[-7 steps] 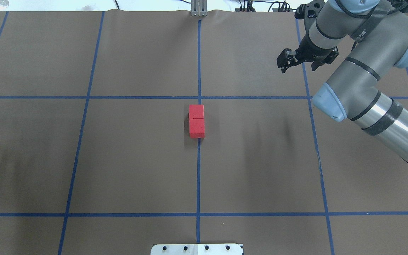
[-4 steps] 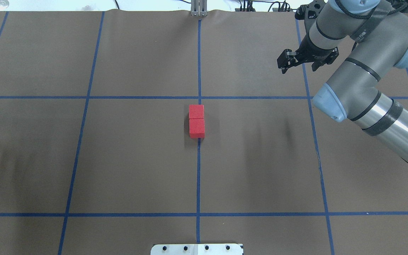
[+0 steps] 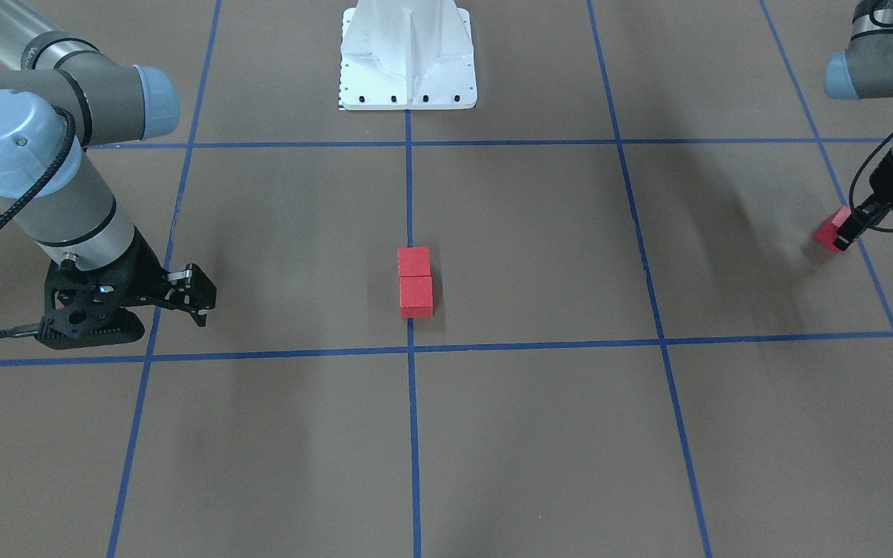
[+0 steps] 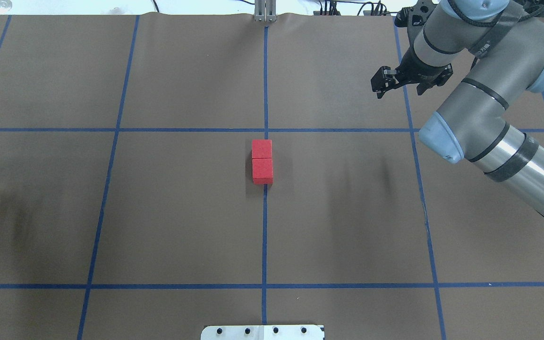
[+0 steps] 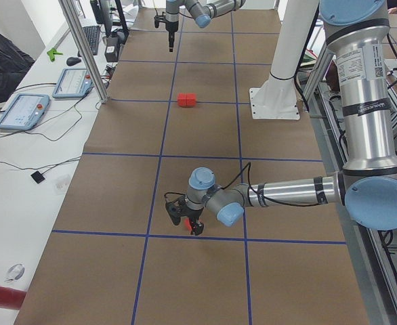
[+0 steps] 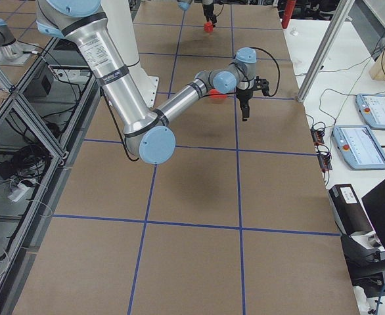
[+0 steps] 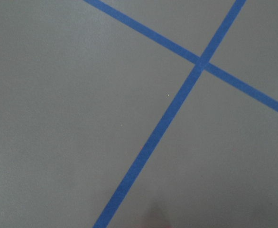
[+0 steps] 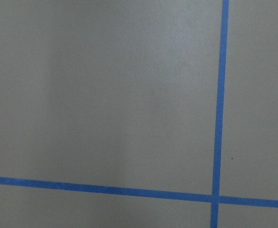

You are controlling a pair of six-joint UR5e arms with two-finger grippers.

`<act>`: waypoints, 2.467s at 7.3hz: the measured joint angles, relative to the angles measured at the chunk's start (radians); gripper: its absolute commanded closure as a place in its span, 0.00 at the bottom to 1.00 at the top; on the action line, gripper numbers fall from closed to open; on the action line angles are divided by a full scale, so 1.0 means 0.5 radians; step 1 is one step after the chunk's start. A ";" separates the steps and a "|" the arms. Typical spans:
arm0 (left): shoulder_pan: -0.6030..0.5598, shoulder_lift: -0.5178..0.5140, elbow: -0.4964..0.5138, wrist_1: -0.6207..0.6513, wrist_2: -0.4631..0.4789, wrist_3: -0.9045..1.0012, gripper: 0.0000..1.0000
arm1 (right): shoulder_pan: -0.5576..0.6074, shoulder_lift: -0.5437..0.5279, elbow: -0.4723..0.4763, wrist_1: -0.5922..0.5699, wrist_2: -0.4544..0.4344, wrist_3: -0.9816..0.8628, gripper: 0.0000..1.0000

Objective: Form red blocks into L shape at center

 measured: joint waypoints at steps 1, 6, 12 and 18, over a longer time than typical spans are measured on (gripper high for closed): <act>0.031 -0.001 0.005 0.000 0.002 -0.025 0.00 | 0.000 0.000 0.000 0.001 0.000 0.000 0.01; 0.064 0.018 0.024 -0.005 0.013 -0.042 0.17 | -0.002 0.004 0.005 0.000 0.000 0.002 0.01; 0.061 0.012 0.031 -0.015 0.015 -0.066 1.00 | -0.003 0.019 0.011 0.000 -0.003 0.011 0.01; -0.007 -0.078 -0.106 0.077 -0.011 -0.086 1.00 | 0.001 -0.002 0.030 -0.001 0.000 0.008 0.01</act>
